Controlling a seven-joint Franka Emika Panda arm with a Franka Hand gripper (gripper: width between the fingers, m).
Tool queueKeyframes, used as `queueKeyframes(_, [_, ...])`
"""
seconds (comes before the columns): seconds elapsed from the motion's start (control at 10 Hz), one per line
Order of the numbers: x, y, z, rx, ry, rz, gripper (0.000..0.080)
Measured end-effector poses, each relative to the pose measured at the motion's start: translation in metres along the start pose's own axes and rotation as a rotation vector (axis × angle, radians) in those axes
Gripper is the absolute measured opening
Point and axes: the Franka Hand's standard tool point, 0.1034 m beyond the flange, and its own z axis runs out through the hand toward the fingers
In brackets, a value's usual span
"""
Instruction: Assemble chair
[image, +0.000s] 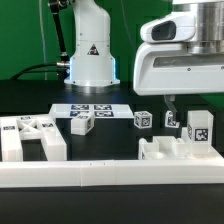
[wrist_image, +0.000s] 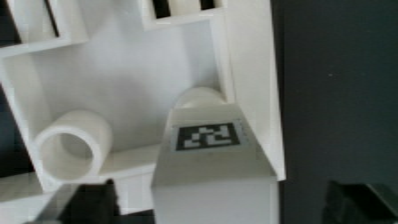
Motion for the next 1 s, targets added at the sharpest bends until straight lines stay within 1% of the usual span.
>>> queueKeyframes(0.1, [0.0,0.0,0.0,0.0,0.0,0.0,0.0435])
queueKeyframes(0.2, [0.0001,0.0,-0.0001,0.001,0.0,0.013,0.0287])
queueKeyframes(0.5, [0.0001,0.0,0.0,0.002,0.0,0.058,0.0289])
queueKeyframes(0.7, [0.0,0.0,0.0002,0.004,0.0,0.185,0.0289])
queueKeyframes(0.8, [0.0003,0.0005,0.0003,0.014,0.006,0.337,0.0289])
queueKeyframes(1.0, [0.0013,0.0016,0.0005,0.031,0.006,0.521,0.0291])
